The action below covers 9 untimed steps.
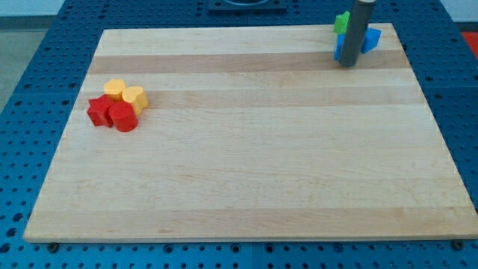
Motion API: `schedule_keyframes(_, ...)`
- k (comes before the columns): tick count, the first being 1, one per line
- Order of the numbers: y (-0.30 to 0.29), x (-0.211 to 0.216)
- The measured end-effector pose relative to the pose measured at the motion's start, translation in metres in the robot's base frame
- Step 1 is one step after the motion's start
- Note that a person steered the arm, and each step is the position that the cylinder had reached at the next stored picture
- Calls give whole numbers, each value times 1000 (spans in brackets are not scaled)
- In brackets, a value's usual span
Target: Point your arm to the green star
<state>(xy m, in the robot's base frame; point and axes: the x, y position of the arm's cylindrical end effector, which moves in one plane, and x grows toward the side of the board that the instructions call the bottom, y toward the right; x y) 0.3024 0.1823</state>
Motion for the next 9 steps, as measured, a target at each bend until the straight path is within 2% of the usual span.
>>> schedule_keyframes(2,0,4)
schedule_keyframes(3,14,53)
schedule_keyframes(4,58,65)
schedule_keyframes(6,152,4)
schedule_keyframes(7,163,-11)
schedule_keyframes(9,163,-110)
